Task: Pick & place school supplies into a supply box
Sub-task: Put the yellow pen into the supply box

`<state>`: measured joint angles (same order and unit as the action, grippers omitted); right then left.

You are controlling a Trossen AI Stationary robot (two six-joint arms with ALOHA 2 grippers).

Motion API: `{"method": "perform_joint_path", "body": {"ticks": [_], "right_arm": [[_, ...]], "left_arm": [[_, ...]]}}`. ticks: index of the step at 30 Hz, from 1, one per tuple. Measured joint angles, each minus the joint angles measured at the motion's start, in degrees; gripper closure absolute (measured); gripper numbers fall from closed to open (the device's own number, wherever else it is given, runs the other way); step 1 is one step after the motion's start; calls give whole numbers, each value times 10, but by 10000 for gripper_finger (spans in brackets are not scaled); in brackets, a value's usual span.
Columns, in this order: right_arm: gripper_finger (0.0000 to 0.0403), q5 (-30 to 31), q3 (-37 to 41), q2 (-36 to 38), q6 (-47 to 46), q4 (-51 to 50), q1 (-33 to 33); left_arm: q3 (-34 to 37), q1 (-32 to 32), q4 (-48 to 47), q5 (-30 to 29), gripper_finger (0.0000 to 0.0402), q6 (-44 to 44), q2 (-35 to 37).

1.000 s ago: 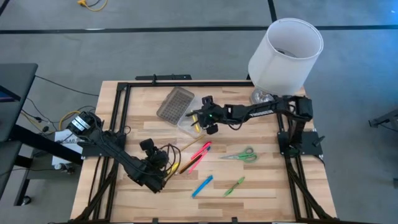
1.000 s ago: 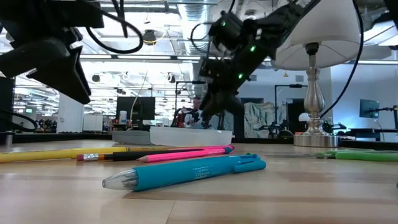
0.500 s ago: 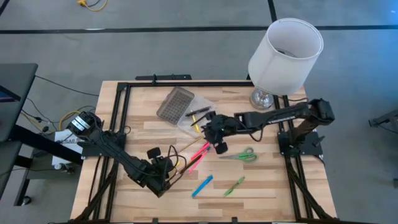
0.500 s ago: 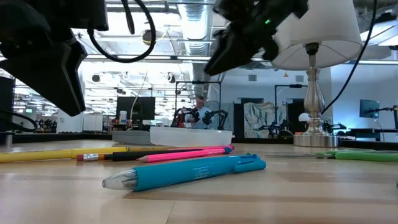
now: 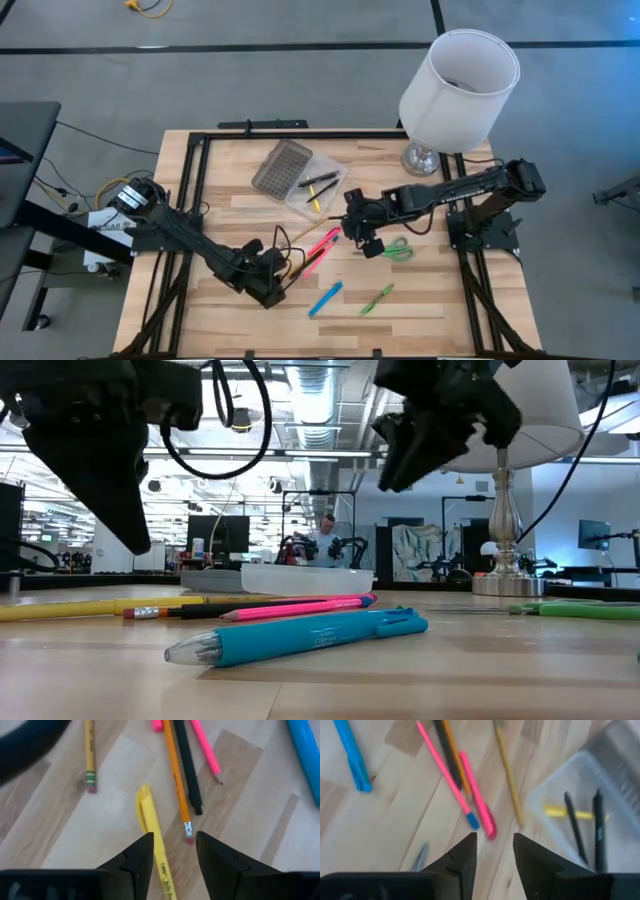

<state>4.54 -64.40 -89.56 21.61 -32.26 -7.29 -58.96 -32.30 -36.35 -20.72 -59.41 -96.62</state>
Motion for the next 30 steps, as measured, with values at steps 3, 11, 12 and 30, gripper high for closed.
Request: {"method": "perform_joint_path", "body": {"ticks": [3, 11, 12, 30], "right_arm": [[282, 0, 0, -1, -15, -33, -2], [282, 0, 0, -1, -26, -54, -15], [282, 0, 0, -1, -27, -55, -17], [282, 0, 0, -2, -36, -50, -17]], "left_arm": [[1, 9, 3, 13, 258, -9, -9], [2, 24, -15, 47, 258, -17, -27], [2, 26, -17, 52, 258, -18, -30], [6, 28, -15, 101, 259, -11, -48]]}}
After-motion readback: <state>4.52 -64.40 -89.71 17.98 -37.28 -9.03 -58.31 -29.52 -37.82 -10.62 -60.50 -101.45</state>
